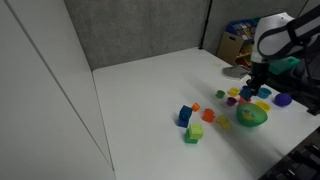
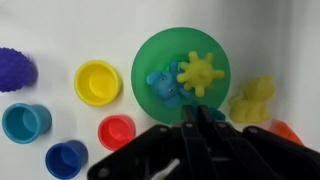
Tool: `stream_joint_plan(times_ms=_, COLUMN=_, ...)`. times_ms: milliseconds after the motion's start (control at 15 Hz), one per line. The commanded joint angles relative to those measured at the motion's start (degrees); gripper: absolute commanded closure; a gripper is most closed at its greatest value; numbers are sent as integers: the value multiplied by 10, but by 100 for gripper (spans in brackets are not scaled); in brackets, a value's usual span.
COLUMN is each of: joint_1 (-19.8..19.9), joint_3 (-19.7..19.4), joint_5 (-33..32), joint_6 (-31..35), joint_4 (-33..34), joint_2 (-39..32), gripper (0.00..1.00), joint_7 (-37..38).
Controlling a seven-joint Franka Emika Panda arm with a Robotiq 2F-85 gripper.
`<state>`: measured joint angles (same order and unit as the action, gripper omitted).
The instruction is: Remove the green toy from the green bowl and put it on the table
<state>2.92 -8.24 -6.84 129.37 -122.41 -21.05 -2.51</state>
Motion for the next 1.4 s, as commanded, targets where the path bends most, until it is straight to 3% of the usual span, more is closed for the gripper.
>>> stream_joint_plan(times_ms=0, joint_1=-25, joint_3=13, joint_5=-40, joint_6=-7, joint_4=52, joint_2=-38, gripper=96, joint_7=53)
stream_joint_plan(times_ms=400, joint_1=-74, joint_3=14, joint_5=-95, joint_6=2, joint_4=135, joint_2=-145, gripper=96, joint_7=119)
stream_joint_plan(times_ms=1000, joint_1=-110, joint_3=-11, joint_5=-122, joint_6=-8, joint_4=268, joint_2=-284, gripper=95, joint_7=155)
stream_joint_plan(times_ms=1067, joint_1=-112, joint_3=-13, joint_5=-121, joint_6=-9, joint_4=273, joint_2=-288, gripper=91, joint_7=154)
stream_joint_plan(times_ms=1133, joint_1=-113, joint_3=-14, joint_5=-121, joint_6=-7, joint_4=275, joint_2=-289, gripper=64, joint_7=152)
stream_joint_plan(times_ms=1267, joint_1=-113, joint_3=-12, joint_5=-118, joint_6=-6, joint_4=276, joint_2=-282, gripper=63, joint_7=145)
stream_joint_plan(times_ms=1333, joint_1=-111, joint_3=-9, joint_5=-115, joint_6=-6, joint_4=272, joint_2=-273, gripper=56, joint_7=139)
